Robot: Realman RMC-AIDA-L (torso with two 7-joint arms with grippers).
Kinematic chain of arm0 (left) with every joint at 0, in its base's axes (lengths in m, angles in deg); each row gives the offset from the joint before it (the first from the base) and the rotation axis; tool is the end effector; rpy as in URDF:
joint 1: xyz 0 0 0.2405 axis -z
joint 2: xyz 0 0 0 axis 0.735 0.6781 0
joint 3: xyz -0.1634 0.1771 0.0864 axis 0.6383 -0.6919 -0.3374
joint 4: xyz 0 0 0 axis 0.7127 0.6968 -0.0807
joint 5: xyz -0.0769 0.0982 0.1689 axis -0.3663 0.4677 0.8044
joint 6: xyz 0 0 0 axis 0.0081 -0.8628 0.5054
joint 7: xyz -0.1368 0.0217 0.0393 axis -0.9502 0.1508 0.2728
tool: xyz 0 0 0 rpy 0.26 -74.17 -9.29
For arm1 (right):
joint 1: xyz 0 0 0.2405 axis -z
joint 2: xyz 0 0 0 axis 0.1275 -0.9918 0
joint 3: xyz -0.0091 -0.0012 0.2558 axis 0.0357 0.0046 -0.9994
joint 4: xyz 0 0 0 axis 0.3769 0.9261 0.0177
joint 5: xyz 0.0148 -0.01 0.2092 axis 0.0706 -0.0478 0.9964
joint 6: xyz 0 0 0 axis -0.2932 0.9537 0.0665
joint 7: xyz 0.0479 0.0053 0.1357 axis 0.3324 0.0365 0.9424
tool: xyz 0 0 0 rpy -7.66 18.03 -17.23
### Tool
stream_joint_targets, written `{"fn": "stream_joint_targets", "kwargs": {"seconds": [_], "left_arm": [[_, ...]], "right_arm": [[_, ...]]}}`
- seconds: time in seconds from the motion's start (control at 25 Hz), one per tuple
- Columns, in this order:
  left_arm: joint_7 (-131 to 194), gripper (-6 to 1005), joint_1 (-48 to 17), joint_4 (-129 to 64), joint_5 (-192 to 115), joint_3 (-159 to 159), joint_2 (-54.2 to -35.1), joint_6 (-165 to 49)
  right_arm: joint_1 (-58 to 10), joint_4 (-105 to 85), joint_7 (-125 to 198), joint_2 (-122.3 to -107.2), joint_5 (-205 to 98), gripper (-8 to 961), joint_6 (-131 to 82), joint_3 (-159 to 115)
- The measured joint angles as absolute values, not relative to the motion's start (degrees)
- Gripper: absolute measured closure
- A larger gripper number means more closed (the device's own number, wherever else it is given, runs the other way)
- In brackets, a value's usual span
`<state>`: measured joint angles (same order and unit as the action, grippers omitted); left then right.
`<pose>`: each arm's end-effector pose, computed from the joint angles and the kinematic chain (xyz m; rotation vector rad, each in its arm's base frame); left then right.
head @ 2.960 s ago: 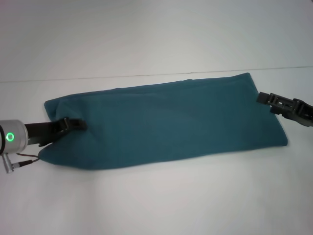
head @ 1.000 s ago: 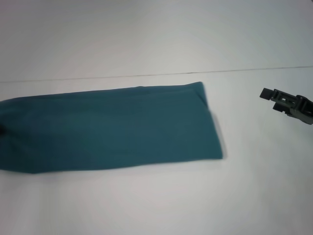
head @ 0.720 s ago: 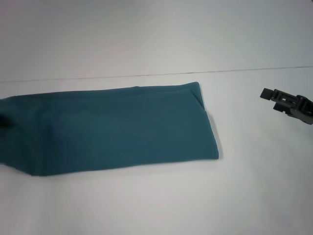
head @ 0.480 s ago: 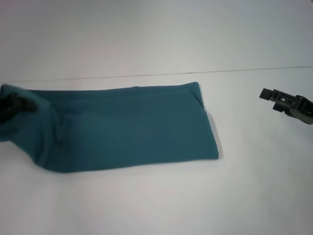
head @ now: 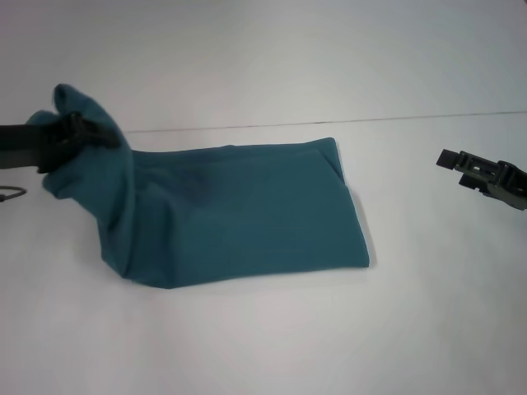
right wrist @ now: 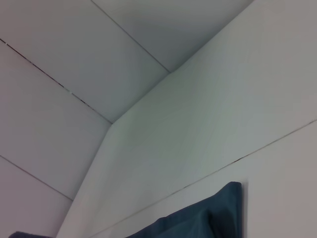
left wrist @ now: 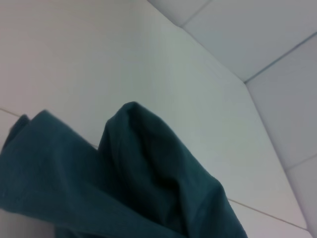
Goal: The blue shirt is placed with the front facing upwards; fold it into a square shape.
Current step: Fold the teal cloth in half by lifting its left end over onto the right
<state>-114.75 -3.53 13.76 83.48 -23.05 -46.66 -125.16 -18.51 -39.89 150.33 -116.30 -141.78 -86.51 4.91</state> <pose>-0.2372 0.4267 0.0684 -2.0000 -1.7191 -0.6714 0.3321 0.3558 0.0602 -1.8861 1.5667 0.9605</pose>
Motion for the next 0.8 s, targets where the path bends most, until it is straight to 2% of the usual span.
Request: {"fn": "stream_joint_targets", "kwargs": {"seconds": [0.28, 0.8], "left_arm": [[-115.87, 854, -1.73, 13.81, 80.06, -28.11, -47.86, -125.23], [-115.81, 856, 0.65, 13.05, 78.55, -33.61, -53.33, -117.01]], "right_arm": [[-18.57, -39.89, 150.12, -116.39, -141.77, 11, -86.44, 5.05], [-18.49, -39.21, 149.56, -116.61, -141.77, 11, -86.42, 5.15]]}}
